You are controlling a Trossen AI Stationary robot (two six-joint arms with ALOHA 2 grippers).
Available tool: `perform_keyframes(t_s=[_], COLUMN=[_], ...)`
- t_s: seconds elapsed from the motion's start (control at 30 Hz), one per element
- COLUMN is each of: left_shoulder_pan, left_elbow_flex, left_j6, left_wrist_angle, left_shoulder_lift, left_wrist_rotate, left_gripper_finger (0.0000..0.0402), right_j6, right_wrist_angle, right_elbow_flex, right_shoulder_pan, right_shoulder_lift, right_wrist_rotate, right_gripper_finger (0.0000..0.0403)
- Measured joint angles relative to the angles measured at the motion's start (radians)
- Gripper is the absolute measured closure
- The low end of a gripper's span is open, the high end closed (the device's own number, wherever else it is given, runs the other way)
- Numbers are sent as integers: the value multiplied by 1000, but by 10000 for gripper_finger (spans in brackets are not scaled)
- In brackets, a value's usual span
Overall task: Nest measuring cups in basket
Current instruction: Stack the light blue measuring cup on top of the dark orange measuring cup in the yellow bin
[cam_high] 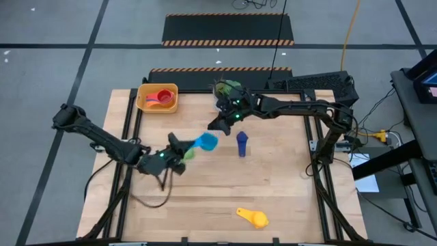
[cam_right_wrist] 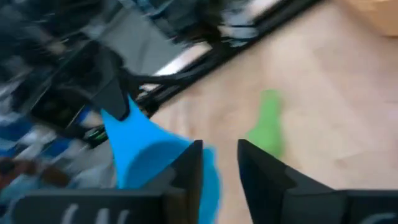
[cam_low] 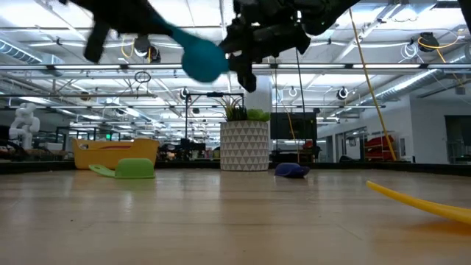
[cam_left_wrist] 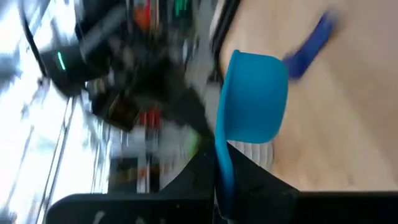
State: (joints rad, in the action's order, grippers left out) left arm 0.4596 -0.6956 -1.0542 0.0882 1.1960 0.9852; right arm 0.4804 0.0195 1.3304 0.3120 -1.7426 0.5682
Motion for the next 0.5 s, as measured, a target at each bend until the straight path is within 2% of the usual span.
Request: perform_keyframes(t_s=[0.13, 0.23, 0.43, 0.5], left_shoulder_pan=[65, 74, 52, 42], left_elbow_flex=[0, 0, 0, 0], left_j6=[-99, -189, -352, -387], left_wrist_angle=[-12, -35, -70, -67], left_shoulder_lift=[-73, -109, -112, -109], left_wrist_rotate=[-223, -370, -419, -449], left_gripper_finger=[391, 396, 387, 392], right_j6=[-22, -28, -82, -87], right_wrist_angle=[8, 53, 123, 144], right_elbow_flex=[0, 0, 0, 0], right_shoulder_pan=[-23, -72, -190, -217], right_shoulder_lift=[21, 24, 10, 10], right_wrist_rotate=[109, 169, 163, 126], right_gripper_finger=[273, 239, 179, 168])
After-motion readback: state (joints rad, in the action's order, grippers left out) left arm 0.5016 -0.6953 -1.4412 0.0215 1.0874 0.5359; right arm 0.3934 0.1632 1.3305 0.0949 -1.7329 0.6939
